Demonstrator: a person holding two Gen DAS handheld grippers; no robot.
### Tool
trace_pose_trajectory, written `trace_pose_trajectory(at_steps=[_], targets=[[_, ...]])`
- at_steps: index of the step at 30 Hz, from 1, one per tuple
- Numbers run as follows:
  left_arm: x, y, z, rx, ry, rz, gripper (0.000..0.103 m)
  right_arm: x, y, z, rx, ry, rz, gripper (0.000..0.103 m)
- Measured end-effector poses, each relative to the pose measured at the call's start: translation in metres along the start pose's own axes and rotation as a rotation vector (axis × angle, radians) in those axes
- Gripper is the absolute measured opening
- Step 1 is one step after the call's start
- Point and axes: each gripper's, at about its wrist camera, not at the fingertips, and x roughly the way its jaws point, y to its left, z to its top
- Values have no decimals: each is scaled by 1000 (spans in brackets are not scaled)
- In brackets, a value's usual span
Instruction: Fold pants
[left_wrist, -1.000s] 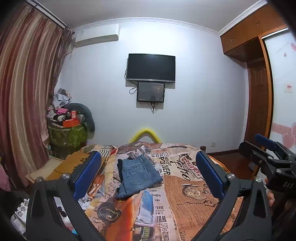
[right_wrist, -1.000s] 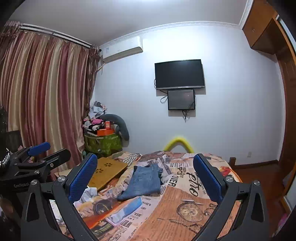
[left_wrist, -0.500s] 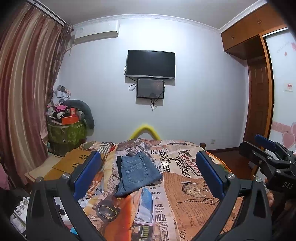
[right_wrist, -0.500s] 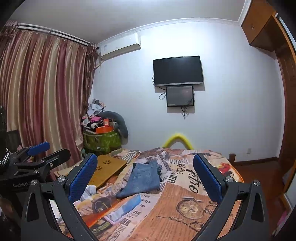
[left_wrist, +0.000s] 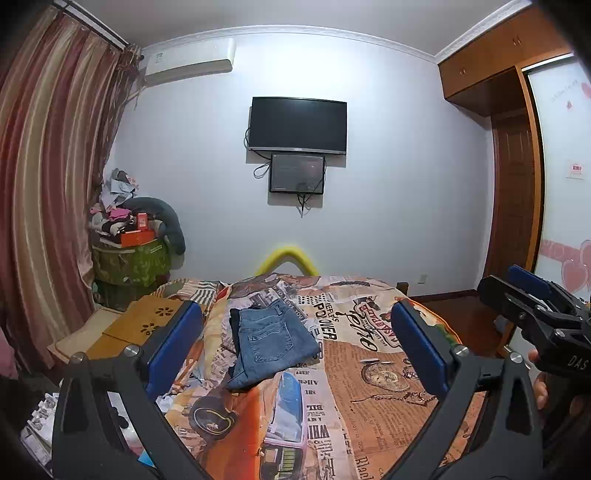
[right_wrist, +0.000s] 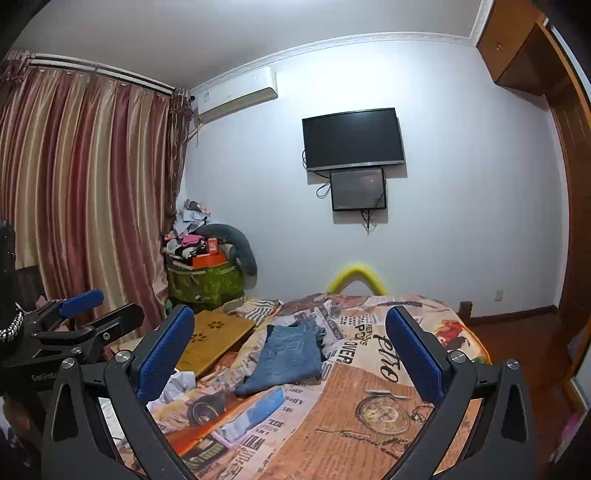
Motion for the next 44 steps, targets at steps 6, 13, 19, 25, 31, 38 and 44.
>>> trace_pose_trajectory(at_steps=[6, 13, 19, 25, 31, 38, 44], targets=[[0, 0, 0, -2, 1, -8, 103, -1, 0, 1, 0, 0, 1, 103], [2, -1, -1, -4, 8, -31, 103, -1, -1, 2, -1, 0, 0, 103], [2, -1, -1, -3, 18, -35, 103, -2, -1, 2, -2, -2, 0, 103], [1, -1, 0, -8, 23, -36, 103, -1, 0, 2, -1, -4, -1, 103], [-2, -2, 0, -1, 14, -33, 103, -1, 0, 2, 2, -4, 4, 103], [-1, -2, -1, 8, 19, -28, 103, 1, 2, 1, 3, -1, 6, 103], [1, 2, -2, 0, 26, -30, 103, 2, 3, -1, 4, 5, 9, 103]])
